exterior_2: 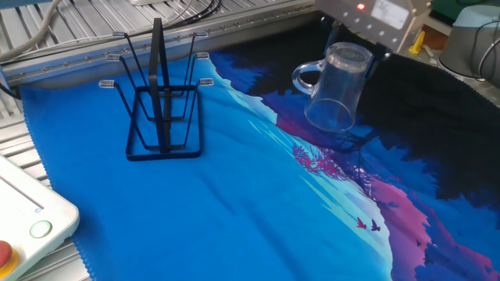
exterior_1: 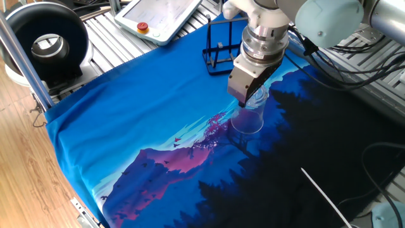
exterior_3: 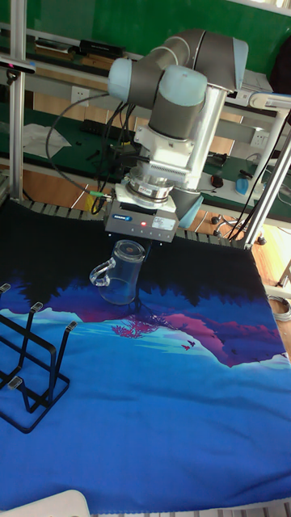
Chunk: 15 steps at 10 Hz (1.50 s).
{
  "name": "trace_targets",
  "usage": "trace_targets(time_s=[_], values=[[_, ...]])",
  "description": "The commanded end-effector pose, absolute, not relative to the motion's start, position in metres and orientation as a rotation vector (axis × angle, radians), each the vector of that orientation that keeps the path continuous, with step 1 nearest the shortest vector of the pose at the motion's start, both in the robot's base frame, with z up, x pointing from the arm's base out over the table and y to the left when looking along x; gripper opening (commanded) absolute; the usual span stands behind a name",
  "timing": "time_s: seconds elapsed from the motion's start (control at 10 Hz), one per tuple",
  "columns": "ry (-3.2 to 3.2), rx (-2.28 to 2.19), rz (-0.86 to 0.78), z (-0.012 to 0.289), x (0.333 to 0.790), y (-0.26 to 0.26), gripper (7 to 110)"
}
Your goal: Put the cup on the cup rack
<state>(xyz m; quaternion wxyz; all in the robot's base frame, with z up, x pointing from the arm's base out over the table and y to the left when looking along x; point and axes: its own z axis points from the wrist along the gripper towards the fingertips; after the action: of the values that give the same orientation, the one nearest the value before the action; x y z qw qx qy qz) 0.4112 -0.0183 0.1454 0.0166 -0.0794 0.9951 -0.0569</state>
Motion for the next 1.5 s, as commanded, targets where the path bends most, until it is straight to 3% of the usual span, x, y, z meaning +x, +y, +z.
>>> trace_targets(time_s=[0.0,0.8,0.9,1.4], values=[[3.092,-0.272,-0.168,0.155,0.408,-0.004,44],[3.102,-0.422,-0.187,0.155,0.404,-0.006,44],[3.102,-0.415,-0.17,0.155,0.405,-0.003,22],[3.11,-0.393,-0.133,0.154,0.405,0.006,22]])
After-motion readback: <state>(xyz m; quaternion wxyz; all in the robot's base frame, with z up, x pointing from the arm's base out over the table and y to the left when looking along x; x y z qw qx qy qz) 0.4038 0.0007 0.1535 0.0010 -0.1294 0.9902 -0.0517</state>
